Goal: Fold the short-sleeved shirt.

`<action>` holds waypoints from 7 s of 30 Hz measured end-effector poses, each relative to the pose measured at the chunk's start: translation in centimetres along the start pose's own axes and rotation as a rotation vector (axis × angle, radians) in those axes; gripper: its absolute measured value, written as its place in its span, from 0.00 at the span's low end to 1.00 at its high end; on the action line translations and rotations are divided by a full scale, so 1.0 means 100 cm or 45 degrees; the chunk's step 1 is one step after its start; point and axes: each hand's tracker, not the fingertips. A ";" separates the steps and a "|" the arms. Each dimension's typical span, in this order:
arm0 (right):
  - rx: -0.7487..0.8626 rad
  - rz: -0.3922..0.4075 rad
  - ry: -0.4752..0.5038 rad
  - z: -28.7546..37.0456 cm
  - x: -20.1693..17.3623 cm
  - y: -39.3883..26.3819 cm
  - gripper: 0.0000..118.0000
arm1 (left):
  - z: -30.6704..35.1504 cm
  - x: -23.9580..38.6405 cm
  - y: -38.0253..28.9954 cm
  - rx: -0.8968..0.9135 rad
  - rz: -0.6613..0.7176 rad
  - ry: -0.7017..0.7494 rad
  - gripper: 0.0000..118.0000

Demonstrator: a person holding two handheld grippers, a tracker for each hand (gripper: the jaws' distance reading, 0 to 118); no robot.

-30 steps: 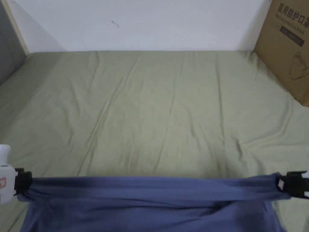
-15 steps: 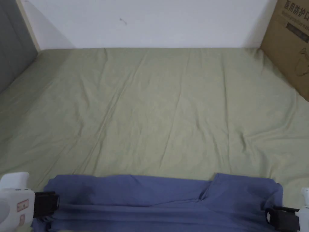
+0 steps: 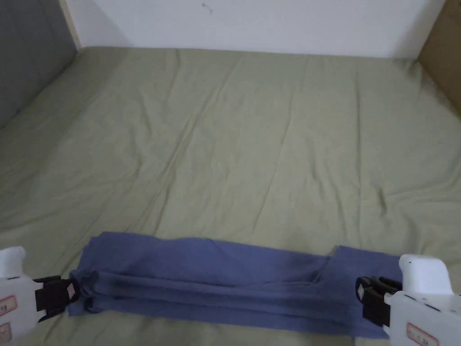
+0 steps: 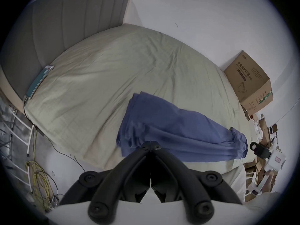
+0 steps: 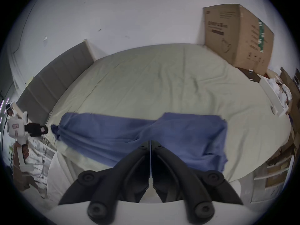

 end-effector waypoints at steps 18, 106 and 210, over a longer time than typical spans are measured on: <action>-0.143 0.037 -0.031 -0.024 -0.017 -0.011 0.02 | -0.086 -0.075 0.001 -0.111 0.598 -0.385 0.97; -0.073 -0.227 -0.112 0.009 0.039 -0.031 0.02 | -0.095 0.116 0.012 -0.268 0.075 -0.691 0.18; -0.142 -0.393 -0.201 0.024 0.096 -0.057 0.02 | -0.206 0.325 -0.075 -0.849 -0.324 -0.725 0.00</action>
